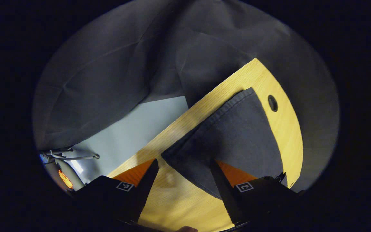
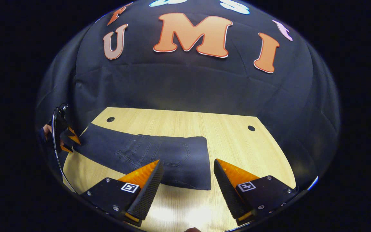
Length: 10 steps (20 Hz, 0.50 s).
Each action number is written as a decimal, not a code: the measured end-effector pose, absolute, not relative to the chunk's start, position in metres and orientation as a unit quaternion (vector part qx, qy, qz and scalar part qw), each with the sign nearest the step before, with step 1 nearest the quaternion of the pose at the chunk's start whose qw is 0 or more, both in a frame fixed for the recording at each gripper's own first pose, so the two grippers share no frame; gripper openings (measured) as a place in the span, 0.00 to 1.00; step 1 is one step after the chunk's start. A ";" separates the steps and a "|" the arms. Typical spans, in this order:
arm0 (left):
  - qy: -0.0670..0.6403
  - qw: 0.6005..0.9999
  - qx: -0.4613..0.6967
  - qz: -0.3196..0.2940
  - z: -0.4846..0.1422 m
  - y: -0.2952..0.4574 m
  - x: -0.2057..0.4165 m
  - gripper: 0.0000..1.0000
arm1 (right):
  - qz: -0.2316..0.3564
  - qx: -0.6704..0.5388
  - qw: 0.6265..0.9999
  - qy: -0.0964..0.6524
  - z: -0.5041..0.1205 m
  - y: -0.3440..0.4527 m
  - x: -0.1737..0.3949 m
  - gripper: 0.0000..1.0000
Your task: Grasp the waist and the cuffs of the jeans and fold them to make the two legs overlap; first hold the waist and fold one-third of the jeans toward the cuffs, then hold the cuffs and fold the remaining one-third in the same direction to finish folding.
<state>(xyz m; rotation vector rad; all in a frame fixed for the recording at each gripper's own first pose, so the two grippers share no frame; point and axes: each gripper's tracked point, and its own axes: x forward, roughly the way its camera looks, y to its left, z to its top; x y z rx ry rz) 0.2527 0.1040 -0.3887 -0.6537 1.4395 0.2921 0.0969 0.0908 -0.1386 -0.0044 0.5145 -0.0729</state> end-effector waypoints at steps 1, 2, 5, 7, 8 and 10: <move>0.638 0.701 -0.288 0.136 -0.395 0.103 0.261 0.98 | -0.038 -0.001 0.966 0.254 -0.138 0.091 0.097 0.95; 0.644 0.701 -0.273 0.141 -0.395 0.104 0.258 0.97 | -0.039 0.000 0.966 0.255 -0.138 0.089 0.096 0.95; 0.660 0.696 -0.229 0.166 -0.400 0.102 0.258 0.96 | -0.032 0.001 0.966 0.257 -0.137 0.089 0.094 0.95; 0.648 0.708 -0.223 0.170 -0.396 0.096 0.265 0.96 | -0.024 0.007 0.967 0.254 -0.136 0.090 0.095 0.95; 0.640 0.717 -0.220 0.163 -0.399 0.093 0.268 0.83 | -0.019 0.009 0.968 0.251 -0.135 0.089 0.096 0.95; 0.607 0.752 -0.226 0.122 -0.394 0.083 0.280 0.58 | -0.012 0.006 0.969 0.246 -0.133 0.088 0.097 0.95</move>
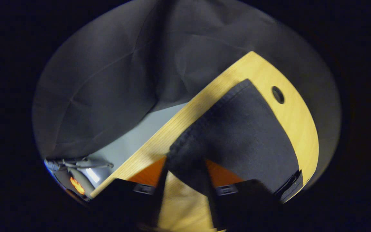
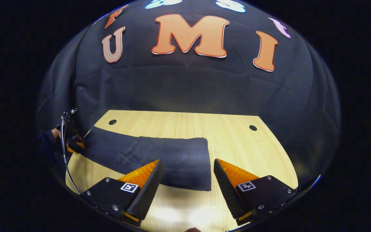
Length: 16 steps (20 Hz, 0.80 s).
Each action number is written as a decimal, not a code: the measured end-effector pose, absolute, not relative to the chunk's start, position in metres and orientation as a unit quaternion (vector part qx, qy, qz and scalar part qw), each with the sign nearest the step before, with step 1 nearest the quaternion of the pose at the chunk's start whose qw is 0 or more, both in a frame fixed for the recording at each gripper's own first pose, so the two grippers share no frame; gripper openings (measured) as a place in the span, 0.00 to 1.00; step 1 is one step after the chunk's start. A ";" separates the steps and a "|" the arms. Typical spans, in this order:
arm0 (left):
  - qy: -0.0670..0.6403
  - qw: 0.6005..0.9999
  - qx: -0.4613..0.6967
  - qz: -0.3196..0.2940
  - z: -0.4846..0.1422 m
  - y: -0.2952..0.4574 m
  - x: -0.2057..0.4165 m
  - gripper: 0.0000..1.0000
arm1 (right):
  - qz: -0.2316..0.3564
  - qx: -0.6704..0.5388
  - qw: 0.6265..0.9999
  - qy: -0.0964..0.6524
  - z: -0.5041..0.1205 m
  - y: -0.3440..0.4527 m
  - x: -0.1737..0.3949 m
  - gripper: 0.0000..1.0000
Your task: Grasp the waist and the cuffs of the jeans and fold them to make the two legs overlap; first hold the waist and fold one-third of the jeans toward the cuffs, then hold the cuffs and fold the remaining one-third in the same direction to finish folding.
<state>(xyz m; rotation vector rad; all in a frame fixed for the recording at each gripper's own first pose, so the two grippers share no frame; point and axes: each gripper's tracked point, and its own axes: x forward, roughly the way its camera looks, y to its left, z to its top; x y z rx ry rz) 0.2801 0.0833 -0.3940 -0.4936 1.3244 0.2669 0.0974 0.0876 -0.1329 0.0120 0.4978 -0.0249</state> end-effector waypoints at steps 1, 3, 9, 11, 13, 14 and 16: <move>0.601 0.760 -0.222 0.109 -0.396 0.081 0.281 0.36 | -0.011 0.003 0.969 0.248 -0.133 0.086 0.097 0.96; 0.591 0.761 -0.249 0.095 -0.395 0.077 0.280 0.05 | -0.004 0.002 0.969 0.247 -0.133 0.082 0.100 0.96; 0.494 0.820 -0.285 0.047 -0.317 0.076 0.290 0.05 | 0.004 -0.008 0.971 0.237 -0.125 0.050 0.107 0.96; 0.467 0.842 -0.269 0.034 -0.285 0.076 0.295 0.05 | 0.009 -0.007 0.972 0.233 -0.121 0.047 0.112 0.96; 0.445 0.858 -0.256 0.016 -0.247 0.084 0.298 0.05 | 0.014 -0.007 0.973 0.231 -0.120 0.045 0.115 0.96; 0.436 0.864 -0.253 0.005 -0.231 0.086 0.298 0.05 | 0.018 -0.007 0.973 0.228 -0.119 0.044 0.117 0.96; 0.415 0.875 -0.248 -0.015 -0.199 0.092 0.302 0.05 | 0.022 -0.008 0.974 0.225 -0.118 0.042 0.119 0.96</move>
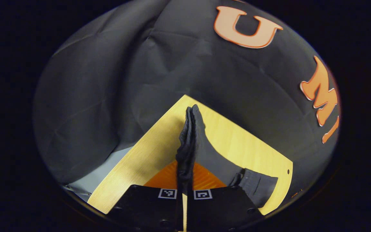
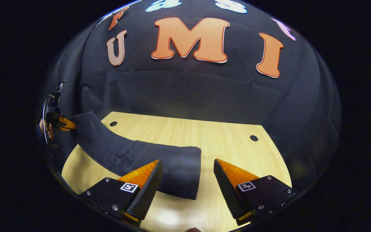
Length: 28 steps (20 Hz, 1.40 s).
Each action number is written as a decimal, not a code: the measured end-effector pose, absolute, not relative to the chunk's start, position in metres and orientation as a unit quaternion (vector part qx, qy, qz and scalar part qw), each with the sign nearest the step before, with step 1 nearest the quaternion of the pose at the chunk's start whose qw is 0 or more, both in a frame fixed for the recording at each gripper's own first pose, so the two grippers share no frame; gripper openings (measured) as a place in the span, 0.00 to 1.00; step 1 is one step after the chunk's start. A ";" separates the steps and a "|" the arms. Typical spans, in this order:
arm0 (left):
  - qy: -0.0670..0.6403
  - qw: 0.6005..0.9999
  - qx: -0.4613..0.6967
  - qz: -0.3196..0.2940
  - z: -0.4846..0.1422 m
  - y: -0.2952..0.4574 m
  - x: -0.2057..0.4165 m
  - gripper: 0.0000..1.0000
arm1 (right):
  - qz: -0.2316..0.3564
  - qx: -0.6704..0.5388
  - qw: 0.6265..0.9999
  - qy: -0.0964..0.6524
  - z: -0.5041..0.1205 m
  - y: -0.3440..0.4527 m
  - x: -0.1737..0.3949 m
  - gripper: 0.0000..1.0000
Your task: Grasp the waist and the cuffs of the jeans and fold them to make the two legs overlap; first hold the waist and fold one-third of the jeans toward the cuffs, then hold the cuffs and fold the remaining one-third in the same direction to finish folding.
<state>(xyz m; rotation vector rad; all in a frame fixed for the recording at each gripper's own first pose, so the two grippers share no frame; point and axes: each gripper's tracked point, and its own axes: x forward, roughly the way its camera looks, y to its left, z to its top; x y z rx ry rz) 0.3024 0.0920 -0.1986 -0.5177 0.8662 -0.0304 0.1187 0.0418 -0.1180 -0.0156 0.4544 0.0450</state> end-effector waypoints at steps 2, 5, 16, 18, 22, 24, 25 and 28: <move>0.398 0.882 -0.249 -0.036 -0.171 0.094 0.303 0.05 | 0.030 -0.009 0.975 0.221 -0.117 0.040 0.119 0.96; 0.373 0.892 -0.247 -0.068 -0.124 0.080 0.292 0.05 | 0.037 -0.010 0.977 0.210 -0.113 0.037 0.123 0.96; 0.340 0.901 -0.195 -0.185 -0.033 -0.062 0.274 0.04 | 0.029 -0.006 0.981 0.192 -0.108 0.001 0.120 0.98; 0.339 0.901 -0.179 -0.203 -0.025 -0.089 0.271 0.05 | 0.026 -0.003 0.981 0.191 -0.109 -0.007 0.120 0.98; 0.347 0.895 -0.156 -0.234 -0.023 -0.143 0.261 0.05 | 0.025 0.006 0.981 0.191 -0.112 -0.019 0.121 0.98; 0.357 0.889 -0.148 -0.246 -0.028 -0.171 0.257 0.05 | 0.025 0.006 0.981 0.193 -0.116 -0.026 0.121 0.98; 0.362 0.887 -0.142 -0.250 -0.033 -0.184 0.256 0.04 | 0.027 0.008 0.980 0.196 -0.118 -0.029 0.120 0.98; 0.381 0.876 -0.128 -0.266 -0.047 -0.225 0.249 0.05 | 0.026 0.017 0.979 0.200 -0.123 -0.042 0.118 0.98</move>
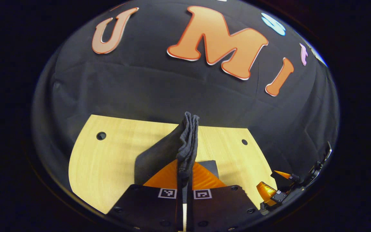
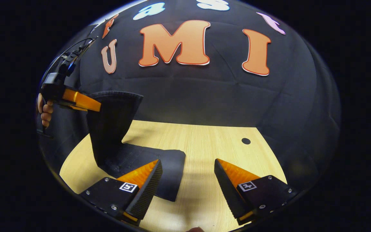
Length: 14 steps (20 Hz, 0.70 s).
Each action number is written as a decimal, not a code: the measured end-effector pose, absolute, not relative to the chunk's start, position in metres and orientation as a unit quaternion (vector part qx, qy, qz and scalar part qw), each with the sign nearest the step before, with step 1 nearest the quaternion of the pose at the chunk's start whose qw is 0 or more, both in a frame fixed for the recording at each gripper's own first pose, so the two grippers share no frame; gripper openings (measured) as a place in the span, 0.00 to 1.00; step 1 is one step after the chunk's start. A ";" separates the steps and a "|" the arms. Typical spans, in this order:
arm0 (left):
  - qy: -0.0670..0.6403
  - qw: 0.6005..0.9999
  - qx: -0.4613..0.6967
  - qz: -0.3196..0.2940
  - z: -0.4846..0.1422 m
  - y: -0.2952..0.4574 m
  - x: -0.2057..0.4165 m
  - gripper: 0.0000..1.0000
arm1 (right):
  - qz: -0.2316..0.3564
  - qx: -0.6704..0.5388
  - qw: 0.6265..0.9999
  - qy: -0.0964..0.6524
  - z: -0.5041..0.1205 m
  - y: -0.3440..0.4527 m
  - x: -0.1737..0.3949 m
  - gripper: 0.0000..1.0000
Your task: Grasp the waist and the cuffs of the jeans and fold them to make the two legs overlap; first hold the waist and fold one-third of the jeans toward the cuffs, then hold the cuffs and fold the remaining one-third in the same direction to finish folding.
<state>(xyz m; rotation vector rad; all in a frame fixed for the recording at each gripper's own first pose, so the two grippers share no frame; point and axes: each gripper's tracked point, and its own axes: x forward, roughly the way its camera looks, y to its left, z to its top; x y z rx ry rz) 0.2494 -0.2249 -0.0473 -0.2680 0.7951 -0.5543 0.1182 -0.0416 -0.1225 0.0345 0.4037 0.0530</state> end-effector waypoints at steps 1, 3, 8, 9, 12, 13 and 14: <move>0.386 0.874 -0.123 -0.269 -0.053 -0.237 0.247 0.05 | 0.023 0.018 0.979 0.201 -0.124 -0.047 0.118 0.98; 0.399 0.867 -0.111 -0.277 -0.064 -0.256 0.239 0.05 | 0.019 0.021 0.979 0.204 -0.128 -0.060 0.117 0.98; 0.433 0.847 -0.073 -0.300 -0.100 -0.312 0.208 0.05 | 0.010 0.033 0.976 0.214 -0.141 -0.084 0.116 0.98; 0.441 0.842 -0.061 -0.306 -0.110 -0.322 0.200 0.05 | 0.011 0.035 0.976 0.216 -0.143 -0.087 0.116 0.98; 0.462 0.826 -0.014 -0.322 -0.144 -0.340 0.172 0.05 | 0.010 0.036 0.974 0.222 -0.150 -0.092 0.118 0.98; 0.467 0.821 0.006 -0.327 -0.156 -0.344 0.163 0.05 | 0.012 0.036 0.974 0.225 -0.153 -0.092 0.119 0.98; 0.473 0.817 0.023 -0.330 -0.166 -0.347 0.152 0.05 | 0.014 0.036 0.973 0.227 -0.154 -0.091 0.120 0.98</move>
